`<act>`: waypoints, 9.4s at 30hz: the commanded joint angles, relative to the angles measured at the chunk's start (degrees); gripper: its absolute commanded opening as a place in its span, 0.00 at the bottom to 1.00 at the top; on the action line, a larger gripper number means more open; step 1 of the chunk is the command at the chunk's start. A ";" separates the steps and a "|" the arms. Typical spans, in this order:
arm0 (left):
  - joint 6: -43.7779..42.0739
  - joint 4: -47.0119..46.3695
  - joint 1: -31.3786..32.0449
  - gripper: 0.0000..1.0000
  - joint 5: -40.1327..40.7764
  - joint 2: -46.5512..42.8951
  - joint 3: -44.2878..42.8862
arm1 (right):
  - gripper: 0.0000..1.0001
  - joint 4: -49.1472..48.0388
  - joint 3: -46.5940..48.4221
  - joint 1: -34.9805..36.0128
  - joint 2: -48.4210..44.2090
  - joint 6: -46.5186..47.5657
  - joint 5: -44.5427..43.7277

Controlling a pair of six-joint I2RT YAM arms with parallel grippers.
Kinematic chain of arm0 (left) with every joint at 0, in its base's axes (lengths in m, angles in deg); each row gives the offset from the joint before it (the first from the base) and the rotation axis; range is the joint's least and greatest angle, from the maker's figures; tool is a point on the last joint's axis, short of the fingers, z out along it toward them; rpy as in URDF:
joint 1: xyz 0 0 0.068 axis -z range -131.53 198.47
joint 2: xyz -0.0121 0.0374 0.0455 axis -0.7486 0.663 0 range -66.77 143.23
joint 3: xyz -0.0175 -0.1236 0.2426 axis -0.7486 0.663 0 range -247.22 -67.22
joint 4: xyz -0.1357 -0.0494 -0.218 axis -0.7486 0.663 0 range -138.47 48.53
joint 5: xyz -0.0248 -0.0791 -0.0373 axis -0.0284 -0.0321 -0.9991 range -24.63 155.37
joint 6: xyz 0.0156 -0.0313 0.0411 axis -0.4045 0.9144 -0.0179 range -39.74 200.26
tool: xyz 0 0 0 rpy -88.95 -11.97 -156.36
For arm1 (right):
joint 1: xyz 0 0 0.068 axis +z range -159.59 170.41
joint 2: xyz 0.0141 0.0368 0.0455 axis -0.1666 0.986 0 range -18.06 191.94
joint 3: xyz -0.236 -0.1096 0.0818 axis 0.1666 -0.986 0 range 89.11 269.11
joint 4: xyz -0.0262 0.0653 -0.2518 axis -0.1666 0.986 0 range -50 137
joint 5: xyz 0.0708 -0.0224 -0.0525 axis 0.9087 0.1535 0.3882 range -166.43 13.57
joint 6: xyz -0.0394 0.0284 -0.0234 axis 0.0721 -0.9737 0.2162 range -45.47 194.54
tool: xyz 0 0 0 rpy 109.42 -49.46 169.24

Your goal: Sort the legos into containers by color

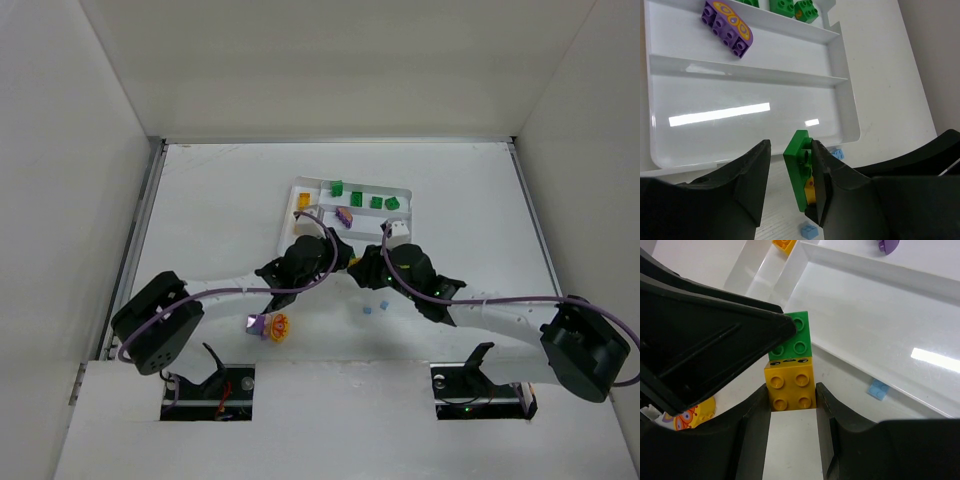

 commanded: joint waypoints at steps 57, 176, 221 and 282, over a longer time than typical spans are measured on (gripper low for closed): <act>10.88 -17.85 -13.68 0.36 18.74 37.17 -33.81 | 0.17 -5.07 -6.65 -7.74 -14.18 -4.88 -3.54; 4.63 12.47 -28.36 0.76 -22.83 -34.91 15.33 | 0.45 -5.60 5.57 15.82 6.30 16.30 -0.38; 6.30 17.04 -14.03 0.56 -22.57 -26.11 10.14 | 0.44 -7.97 5.57 12.12 7.79 14.89 -2.57; -5.56 6.22 -8.93 0.46 -9.65 27.67 -35.73 | 0.42 -1.73 -9.72 -8.97 -19.89 -2.42 -19.45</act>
